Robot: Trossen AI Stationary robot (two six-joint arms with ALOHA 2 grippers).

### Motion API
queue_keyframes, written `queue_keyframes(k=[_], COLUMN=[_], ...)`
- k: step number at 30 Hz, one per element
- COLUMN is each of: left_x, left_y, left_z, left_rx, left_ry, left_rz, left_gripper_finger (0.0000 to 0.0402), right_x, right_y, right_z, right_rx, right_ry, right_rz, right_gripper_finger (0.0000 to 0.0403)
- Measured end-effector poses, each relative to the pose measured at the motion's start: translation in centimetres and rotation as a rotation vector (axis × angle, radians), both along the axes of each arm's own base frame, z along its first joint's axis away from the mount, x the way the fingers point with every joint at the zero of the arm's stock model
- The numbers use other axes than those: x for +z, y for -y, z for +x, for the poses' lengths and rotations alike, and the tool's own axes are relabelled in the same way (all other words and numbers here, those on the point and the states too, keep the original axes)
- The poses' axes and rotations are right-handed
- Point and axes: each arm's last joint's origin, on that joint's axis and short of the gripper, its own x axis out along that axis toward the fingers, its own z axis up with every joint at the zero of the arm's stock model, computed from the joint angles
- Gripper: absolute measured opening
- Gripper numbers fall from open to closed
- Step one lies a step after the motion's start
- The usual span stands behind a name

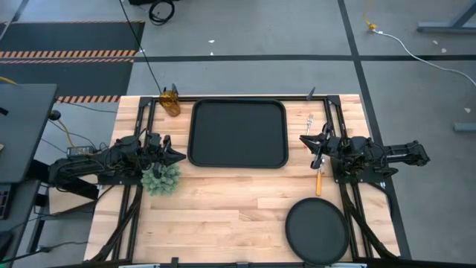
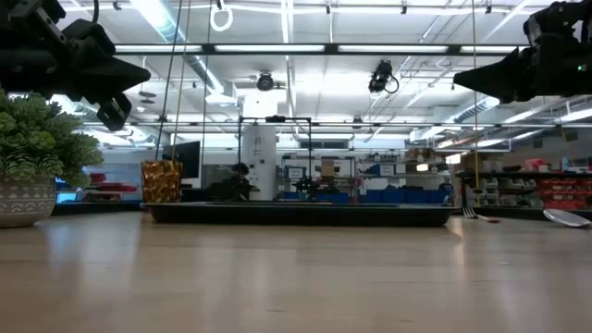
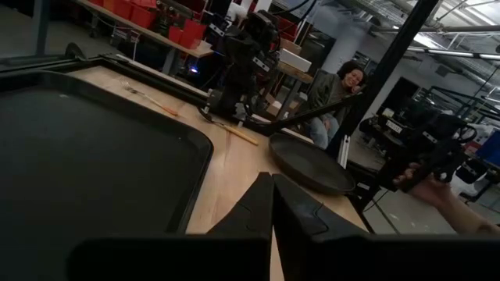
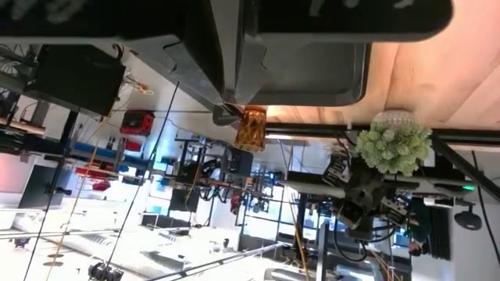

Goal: Pick and place plate/cup/fork/spoon on tray
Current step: Move the serving tray to the center of the table

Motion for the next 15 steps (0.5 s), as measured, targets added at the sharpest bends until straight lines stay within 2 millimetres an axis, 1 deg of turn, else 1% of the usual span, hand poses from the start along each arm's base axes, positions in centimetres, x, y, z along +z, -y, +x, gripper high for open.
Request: queue_keyframes(k=[2,4,11,15], left_x=[0.0,0.0,0.0,0.0], left_y=[0.0,0.0,0.0,0.0], left_z=[0.0,0.0,0.0,0.0], left_rx=[0.0,0.0,0.0,0.0], left_ry=[0.0,0.001,0.0,0.0], left_rz=[0.0,0.0,0.0,0.0], left_gripper_finger=[0.0011,0.0011,0.0011,0.0011], right_x=[0.1,0.7,2.4,2.7], right_y=[0.0,0.0,0.0,0.0], right_z=[0.0,-0.1,-0.7,-0.8], right_rx=[0.0,0.007,0.11,0.145], right_ry=[0.017,0.092,0.416,0.491], right_rz=[0.002,0.037,0.401,0.493], right_gripper_finger=[0.0039,0.004,0.004,0.004])
